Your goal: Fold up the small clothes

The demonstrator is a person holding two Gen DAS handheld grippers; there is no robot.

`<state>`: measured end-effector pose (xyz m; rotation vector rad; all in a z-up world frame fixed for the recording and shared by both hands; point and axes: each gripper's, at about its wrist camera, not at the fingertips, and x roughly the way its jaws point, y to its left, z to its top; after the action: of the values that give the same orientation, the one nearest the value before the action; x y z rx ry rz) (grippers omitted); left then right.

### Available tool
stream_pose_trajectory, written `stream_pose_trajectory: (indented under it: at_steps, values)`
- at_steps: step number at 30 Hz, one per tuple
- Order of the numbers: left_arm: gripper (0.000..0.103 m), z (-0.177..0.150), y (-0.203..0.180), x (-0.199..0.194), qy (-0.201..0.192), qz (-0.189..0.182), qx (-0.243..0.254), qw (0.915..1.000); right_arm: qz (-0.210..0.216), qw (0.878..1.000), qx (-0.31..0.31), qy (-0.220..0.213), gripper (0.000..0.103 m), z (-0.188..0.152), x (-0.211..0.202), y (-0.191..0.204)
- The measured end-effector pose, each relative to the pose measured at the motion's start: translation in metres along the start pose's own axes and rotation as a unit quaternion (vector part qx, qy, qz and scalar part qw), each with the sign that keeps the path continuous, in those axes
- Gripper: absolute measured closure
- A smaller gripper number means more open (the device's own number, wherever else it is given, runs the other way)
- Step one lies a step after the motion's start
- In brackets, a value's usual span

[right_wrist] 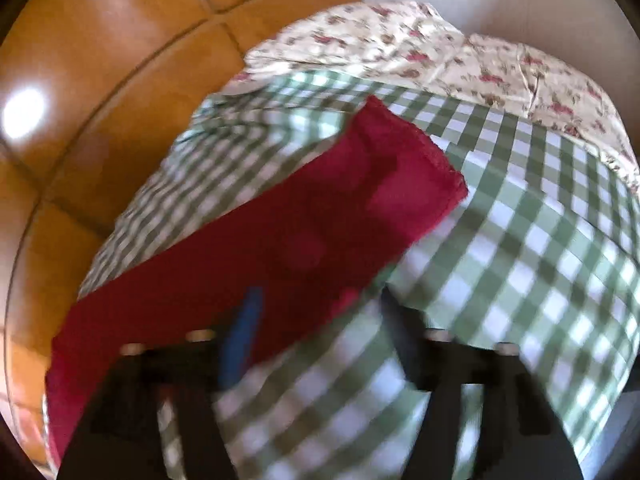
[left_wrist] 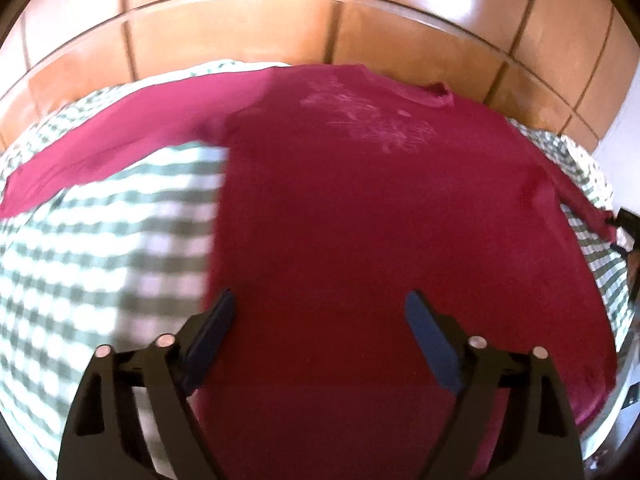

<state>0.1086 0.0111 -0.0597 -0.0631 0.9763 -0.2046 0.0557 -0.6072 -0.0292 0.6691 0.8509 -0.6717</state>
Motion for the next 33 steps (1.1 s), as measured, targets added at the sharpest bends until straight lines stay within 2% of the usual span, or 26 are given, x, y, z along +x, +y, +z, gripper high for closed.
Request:
stream_pose_trajectory:
  at_steps: [1, 4, 6, 7, 10, 12, 13, 14, 15, 16, 18, 21, 24, 26, 27, 28, 29, 30, 33]
  values:
    - [0.02, -0.004, 0.005, -0.004, 0.0, 0.004, -0.004, 1.0, 0.012, 1.0, -0.015, 0.007, 0.037, -0.007, -0.006, 0.005]
    - [0.021, -0.023, 0.03, -0.019, 0.009, 0.005, -0.026, 0.9996, 0.084, 0.993, -0.066, 0.058, 0.037, -0.043, -0.024, 0.028]
    - [0.023, -0.036, 0.041, -0.025, 0.018, -0.006, -0.037, 0.9992, 0.134, 0.98, -0.112, 0.096, 0.037, -0.08, -0.041, 0.046]
    - [0.028, -0.043, 0.045, -0.027, 0.024, -0.02, -0.04, 0.9987, 0.158, 0.972, -0.129, 0.116, 0.037, -0.099, -0.048, 0.053]
    - [0.038, -0.059, 0.044, -0.034, 0.03, -0.049, -0.031, 0.9979, 0.188, 0.954, -0.174, 0.159, 0.041, -0.148, -0.065, 0.066]
    - [0.057, -0.067, 0.038, -0.037, 0.03, -0.062, -0.015, 0.9975, 0.176, 0.946, -0.21, 0.174, 0.056, -0.176, -0.073, 0.07]
    - [0.072, -0.07, 0.035, -0.039, 0.031, -0.068, -0.006, 0.9972, 0.166, 0.943, -0.23, 0.172, 0.061, -0.19, -0.079, 0.071]
    - [0.082, -0.071, 0.035, -0.041, 0.031, -0.073, -0.002, 0.9968, 0.164, 0.941, -0.24, 0.171, 0.072, -0.198, -0.084, 0.073]
    - [0.09, -0.071, 0.036, -0.042, 0.032, -0.077, -0.001, 0.9965, 0.164, 0.938, -0.251, 0.173, 0.091, -0.206, -0.09, 0.075]
    - [0.091, -0.071, 0.04, -0.045, 0.029, -0.081, -0.003, 0.9963, 0.165, 0.936, -0.258, 0.175, 0.096, -0.209, -0.092, 0.076]
    - [0.094, -0.071, 0.046, -0.054, 0.019, -0.081, -0.003, 0.9966, 0.156, 0.932, -0.284, 0.164, 0.096, -0.217, -0.106, 0.079]
    - [0.097, -0.079, 0.055, -0.065, 0.019, -0.067, 0.004, 0.9976, 0.172, 0.925, -0.303, 0.15, 0.096, -0.224, -0.129, 0.077]
    - [0.096, -0.088, 0.06, -0.058, 0.032, -0.063, -0.008, 0.9975, 0.157, 0.918, -0.326, 0.161, 0.096, -0.24, -0.13, 0.069]
    - [0.084, -0.084, 0.06, -0.061, 0.027, -0.056, -0.011, 0.998, 0.148, 0.917, -0.329, 0.17, 0.096, -0.25, -0.126, 0.072]
    - [0.064, -0.08, 0.06, -0.065, 0.016, -0.046, -0.016, 0.9987, 0.153, 0.919, -0.32, 0.173, 0.096, -0.249, -0.126, 0.07]
    - [0.052, -0.075, 0.06, -0.071, -0.002, -0.045, -0.021, 0.9988, 0.164, 0.922, -0.304, 0.176, 0.096, -0.245, -0.127, 0.068]
    - [0.051, -0.067, 0.059, -0.076, -0.015, -0.05, -0.022, 0.9984, 0.172, 0.925, -0.292, 0.172, 0.095, -0.239, -0.127, 0.066]
    - [0.051, -0.063, 0.058, -0.079, -0.022, -0.052, -0.022, 0.9981, 0.18, 0.93, -0.278, 0.162, 0.089, -0.23, -0.128, 0.064]
    - [0.051, -0.04, 0.044, -0.076, -0.041, -0.054, -0.011, 0.9977, 0.177, 0.953, -0.208, 0.132, 0.071, -0.194, -0.119, 0.05]
